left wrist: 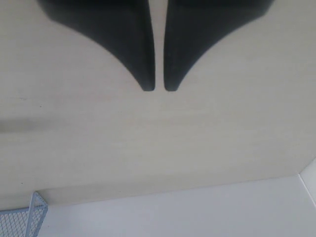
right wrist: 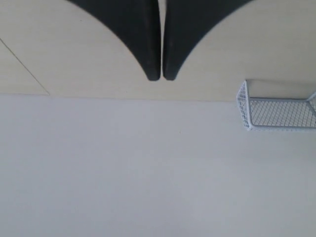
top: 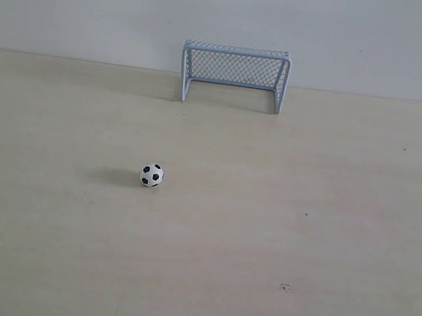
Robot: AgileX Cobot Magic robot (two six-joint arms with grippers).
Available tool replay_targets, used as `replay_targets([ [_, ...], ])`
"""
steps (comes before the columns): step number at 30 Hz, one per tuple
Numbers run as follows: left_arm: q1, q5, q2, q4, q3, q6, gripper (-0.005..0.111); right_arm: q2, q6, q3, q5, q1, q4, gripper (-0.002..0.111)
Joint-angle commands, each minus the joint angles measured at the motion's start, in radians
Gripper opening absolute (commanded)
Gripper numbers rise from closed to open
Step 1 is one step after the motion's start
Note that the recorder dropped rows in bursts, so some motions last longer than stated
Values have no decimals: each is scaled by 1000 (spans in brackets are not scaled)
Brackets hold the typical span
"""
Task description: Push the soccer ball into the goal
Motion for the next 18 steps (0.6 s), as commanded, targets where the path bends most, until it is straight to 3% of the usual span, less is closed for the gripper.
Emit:
replay_targets([
  [1, -8, -3, 6, 0, -4, -9, 6, 47, 25, -31, -76, -3, -1, 0],
  [7, -8, -3, 6, 0, -4, -9, 6, 46, 25, -38, -250, -3, -1, 0],
  [18, -8, -3, 6, 0, -4, -9, 6, 47, 9, -46, -168, -3, -4, 0],
])
